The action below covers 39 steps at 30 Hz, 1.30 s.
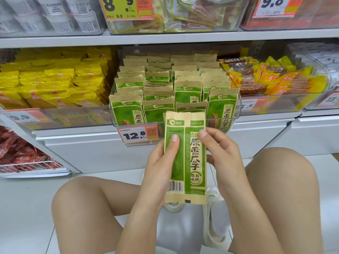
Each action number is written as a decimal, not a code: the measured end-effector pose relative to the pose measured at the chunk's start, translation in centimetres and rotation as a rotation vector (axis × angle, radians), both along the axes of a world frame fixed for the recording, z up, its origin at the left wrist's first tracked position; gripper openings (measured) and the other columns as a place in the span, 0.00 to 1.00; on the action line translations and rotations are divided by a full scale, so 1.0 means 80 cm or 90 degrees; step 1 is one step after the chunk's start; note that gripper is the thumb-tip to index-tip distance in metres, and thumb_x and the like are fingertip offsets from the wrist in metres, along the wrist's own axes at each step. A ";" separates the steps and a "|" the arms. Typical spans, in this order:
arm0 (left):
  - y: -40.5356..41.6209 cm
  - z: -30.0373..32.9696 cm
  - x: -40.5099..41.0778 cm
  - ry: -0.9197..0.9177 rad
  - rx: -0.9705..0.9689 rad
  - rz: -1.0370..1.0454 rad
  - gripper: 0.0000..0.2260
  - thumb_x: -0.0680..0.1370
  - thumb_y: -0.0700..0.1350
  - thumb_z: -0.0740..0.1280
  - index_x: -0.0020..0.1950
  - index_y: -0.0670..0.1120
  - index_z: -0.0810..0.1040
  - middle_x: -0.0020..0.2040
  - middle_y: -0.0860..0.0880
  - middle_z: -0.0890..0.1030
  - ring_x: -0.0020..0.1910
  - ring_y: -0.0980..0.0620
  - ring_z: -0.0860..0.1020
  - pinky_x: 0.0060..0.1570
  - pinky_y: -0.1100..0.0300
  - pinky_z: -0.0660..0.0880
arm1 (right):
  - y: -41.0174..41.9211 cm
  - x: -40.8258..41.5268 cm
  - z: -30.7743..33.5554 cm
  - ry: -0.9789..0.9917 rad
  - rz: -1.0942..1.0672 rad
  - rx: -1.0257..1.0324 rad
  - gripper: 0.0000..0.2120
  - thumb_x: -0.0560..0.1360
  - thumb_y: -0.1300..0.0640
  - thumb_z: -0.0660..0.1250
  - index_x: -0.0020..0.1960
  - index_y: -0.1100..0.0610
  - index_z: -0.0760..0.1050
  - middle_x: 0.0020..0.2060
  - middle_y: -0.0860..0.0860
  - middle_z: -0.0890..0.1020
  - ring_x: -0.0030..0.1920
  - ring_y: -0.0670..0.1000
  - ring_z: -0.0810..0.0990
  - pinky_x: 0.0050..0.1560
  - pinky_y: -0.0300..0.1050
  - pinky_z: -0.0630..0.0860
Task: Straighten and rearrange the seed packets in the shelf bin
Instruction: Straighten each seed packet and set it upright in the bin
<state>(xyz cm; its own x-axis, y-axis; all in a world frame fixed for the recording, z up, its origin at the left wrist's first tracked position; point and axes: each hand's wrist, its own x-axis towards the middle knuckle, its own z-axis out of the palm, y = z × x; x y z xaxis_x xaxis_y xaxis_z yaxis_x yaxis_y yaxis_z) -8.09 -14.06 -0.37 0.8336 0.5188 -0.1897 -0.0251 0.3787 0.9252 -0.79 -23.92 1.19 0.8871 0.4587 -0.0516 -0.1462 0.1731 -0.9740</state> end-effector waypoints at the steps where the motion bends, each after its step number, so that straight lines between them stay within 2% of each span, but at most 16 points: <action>1: -0.002 -0.003 0.002 0.000 0.048 0.036 0.14 0.75 0.53 0.66 0.58 0.49 0.78 0.51 0.48 0.85 0.49 0.51 0.84 0.48 0.55 0.79 | 0.001 -0.001 -0.003 -0.003 -0.019 0.005 0.06 0.77 0.61 0.64 0.50 0.60 0.79 0.36 0.47 0.85 0.36 0.43 0.81 0.35 0.35 0.77; 4: -0.005 -0.012 0.006 0.010 0.279 0.189 0.09 0.78 0.49 0.69 0.54 0.52 0.71 0.51 0.55 0.81 0.47 0.59 0.82 0.42 0.61 0.79 | 0.007 -0.005 -0.012 -0.032 -0.070 -0.011 0.04 0.77 0.63 0.65 0.47 0.58 0.79 0.38 0.50 0.85 0.38 0.47 0.81 0.38 0.39 0.77; 7: -0.006 -0.020 0.005 0.041 0.482 0.219 0.09 0.78 0.55 0.66 0.52 0.53 0.72 0.51 0.56 0.77 0.52 0.56 0.78 0.48 0.50 0.78 | 0.010 -0.010 -0.018 -0.097 -0.087 -0.037 0.06 0.77 0.64 0.66 0.46 0.55 0.80 0.40 0.50 0.85 0.42 0.49 0.81 0.45 0.42 0.78; 9: -0.006 -0.020 0.006 0.060 0.494 0.224 0.11 0.74 0.61 0.66 0.48 0.55 0.71 0.49 0.57 0.76 0.51 0.56 0.78 0.48 0.50 0.77 | 0.011 -0.012 -0.017 -0.146 -0.088 -0.058 0.07 0.77 0.64 0.67 0.46 0.53 0.80 0.41 0.47 0.85 0.44 0.47 0.82 0.48 0.40 0.77; 12: -0.004 -0.022 0.009 0.071 0.488 0.219 0.14 0.71 0.65 0.66 0.47 0.58 0.70 0.48 0.55 0.78 0.49 0.51 0.79 0.45 0.47 0.78 | 0.011 -0.014 -0.015 -0.177 -0.082 -0.067 0.08 0.77 0.65 0.67 0.46 0.53 0.80 0.40 0.44 0.85 0.43 0.43 0.81 0.46 0.33 0.74; 17: -0.005 -0.020 0.008 0.070 0.518 0.212 0.10 0.75 0.58 0.65 0.50 0.54 0.73 0.46 0.54 0.81 0.45 0.51 0.80 0.45 0.49 0.77 | 0.009 -0.015 -0.018 -0.185 -0.082 -0.064 0.08 0.77 0.65 0.67 0.47 0.53 0.80 0.41 0.44 0.85 0.43 0.43 0.81 0.46 0.33 0.74; 20: -0.006 -0.018 0.008 0.066 0.503 0.209 0.05 0.77 0.54 0.64 0.48 0.54 0.75 0.44 0.55 0.81 0.44 0.52 0.79 0.45 0.49 0.77 | 0.010 -0.014 -0.019 -0.182 -0.086 -0.073 0.08 0.77 0.64 0.67 0.46 0.52 0.80 0.39 0.44 0.84 0.42 0.44 0.80 0.46 0.34 0.74; 24: -0.002 -0.018 0.011 0.063 0.474 0.207 0.04 0.76 0.52 0.64 0.47 0.54 0.78 0.45 0.55 0.82 0.46 0.53 0.80 0.47 0.49 0.78 | 0.010 -0.010 -0.020 -0.179 -0.081 -0.081 0.06 0.76 0.60 0.67 0.46 0.50 0.80 0.41 0.45 0.84 0.44 0.46 0.81 0.47 0.37 0.75; 26: 0.000 -0.016 0.011 0.065 0.446 0.204 0.03 0.77 0.52 0.66 0.46 0.54 0.78 0.43 0.55 0.82 0.45 0.54 0.80 0.45 0.53 0.77 | 0.010 -0.010 -0.017 -0.174 -0.069 -0.080 0.06 0.77 0.60 0.67 0.47 0.50 0.80 0.42 0.46 0.85 0.45 0.47 0.81 0.47 0.38 0.76; 28: 0.001 -0.012 0.011 0.060 0.372 0.201 0.04 0.79 0.49 0.67 0.45 0.52 0.78 0.40 0.55 0.83 0.40 0.57 0.79 0.40 0.59 0.75 | 0.009 -0.009 -0.013 -0.142 -0.043 -0.063 0.04 0.76 0.57 0.67 0.48 0.52 0.81 0.42 0.46 0.85 0.44 0.46 0.81 0.45 0.37 0.77; 30: 0.003 -0.008 0.010 0.036 0.254 0.196 0.06 0.80 0.46 0.67 0.44 0.47 0.78 0.36 0.54 0.81 0.35 0.57 0.77 0.38 0.60 0.73 | 0.007 -0.010 -0.009 -0.086 -0.025 -0.039 0.06 0.75 0.55 0.66 0.48 0.55 0.81 0.39 0.45 0.84 0.41 0.43 0.81 0.40 0.38 0.78; 32: 0.006 -0.006 0.010 0.013 0.176 0.173 0.09 0.81 0.46 0.66 0.43 0.42 0.77 0.34 0.51 0.79 0.35 0.55 0.74 0.41 0.56 0.71 | 0.005 -0.010 -0.008 -0.037 -0.022 -0.018 0.05 0.74 0.58 0.66 0.45 0.56 0.81 0.35 0.46 0.83 0.38 0.43 0.80 0.37 0.40 0.78; 34: 0.008 -0.006 0.010 0.001 0.127 0.130 0.12 0.79 0.50 0.68 0.42 0.42 0.76 0.36 0.50 0.78 0.38 0.52 0.75 0.45 0.51 0.72 | 0.005 -0.011 -0.009 -0.012 -0.024 -0.006 0.05 0.71 0.56 0.68 0.43 0.57 0.80 0.33 0.47 0.82 0.36 0.44 0.80 0.36 0.41 0.78; 37: 0.006 -0.003 0.007 0.001 0.086 0.070 0.21 0.71 0.60 0.69 0.45 0.41 0.75 0.39 0.48 0.79 0.42 0.49 0.77 0.53 0.42 0.76 | 0.005 -0.012 -0.006 -0.008 -0.025 0.004 0.08 0.67 0.53 0.68 0.42 0.57 0.80 0.32 0.48 0.82 0.36 0.46 0.80 0.36 0.42 0.78; 39: 0.003 0.001 0.006 -0.009 0.063 0.058 0.27 0.67 0.62 0.71 0.46 0.39 0.72 0.38 0.47 0.78 0.42 0.47 0.77 0.56 0.34 0.75 | 0.006 -0.013 -0.004 -0.021 -0.020 0.004 0.05 0.70 0.56 0.68 0.41 0.58 0.80 0.30 0.46 0.81 0.34 0.44 0.79 0.35 0.39 0.78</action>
<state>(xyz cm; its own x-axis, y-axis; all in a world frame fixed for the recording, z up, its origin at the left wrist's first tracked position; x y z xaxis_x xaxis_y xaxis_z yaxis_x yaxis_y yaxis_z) -7.62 -13.80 -0.32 0.7841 0.6086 -0.1217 -0.0694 0.2807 0.9573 -1.80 -23.43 0.87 0.9023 0.4307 -0.0192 -0.1086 0.1838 -0.9770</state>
